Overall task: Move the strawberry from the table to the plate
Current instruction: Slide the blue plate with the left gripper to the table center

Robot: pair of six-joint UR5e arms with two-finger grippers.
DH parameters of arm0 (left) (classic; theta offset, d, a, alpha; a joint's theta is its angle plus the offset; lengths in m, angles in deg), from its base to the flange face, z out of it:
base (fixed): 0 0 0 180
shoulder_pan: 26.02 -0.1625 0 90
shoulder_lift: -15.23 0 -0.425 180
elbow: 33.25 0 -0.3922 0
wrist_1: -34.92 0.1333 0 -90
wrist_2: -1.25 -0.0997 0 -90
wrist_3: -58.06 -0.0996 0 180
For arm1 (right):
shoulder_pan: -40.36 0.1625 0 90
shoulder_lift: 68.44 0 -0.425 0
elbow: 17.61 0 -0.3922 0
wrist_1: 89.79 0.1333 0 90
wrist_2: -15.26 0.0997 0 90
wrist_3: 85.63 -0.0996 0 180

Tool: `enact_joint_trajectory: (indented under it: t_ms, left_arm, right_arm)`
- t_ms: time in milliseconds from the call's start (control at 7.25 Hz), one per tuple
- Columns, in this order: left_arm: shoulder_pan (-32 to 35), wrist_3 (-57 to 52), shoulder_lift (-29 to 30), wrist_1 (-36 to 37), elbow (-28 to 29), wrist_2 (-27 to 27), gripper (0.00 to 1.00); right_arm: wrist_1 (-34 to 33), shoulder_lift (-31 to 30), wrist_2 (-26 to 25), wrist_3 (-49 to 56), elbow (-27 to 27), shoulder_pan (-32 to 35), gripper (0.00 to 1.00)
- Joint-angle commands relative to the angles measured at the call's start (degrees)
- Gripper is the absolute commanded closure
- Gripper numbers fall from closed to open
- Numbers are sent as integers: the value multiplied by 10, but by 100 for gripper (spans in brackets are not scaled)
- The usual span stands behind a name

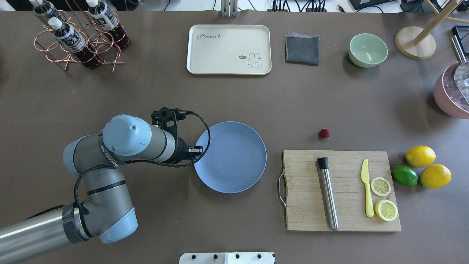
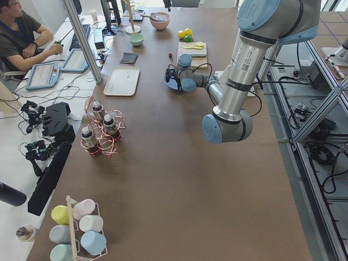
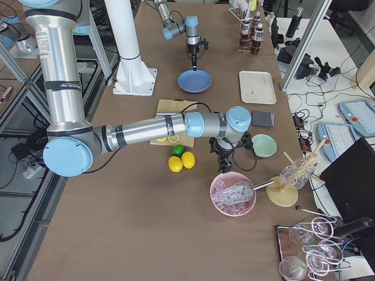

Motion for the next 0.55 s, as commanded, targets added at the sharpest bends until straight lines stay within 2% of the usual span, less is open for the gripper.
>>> enact_joint_trajectory:
  t_ms: [0,138,276,414]
  left_arm:
    - [-10,3,5,1,-1,-13,28]
    - [-4,4,4,1,-9,-13,21]
    - [15,2,1,13,-18,-9,17]
    - [40,-2,0,41,-30,15,17]
  right_arm:
    - [16,2,15,-5,-2,-18,0]
    - [18,18,18,-55,4,-26,0]
    - [52,22,23,-120,11,-50,0]
    - [122,22,23,-211,10,-87,0]
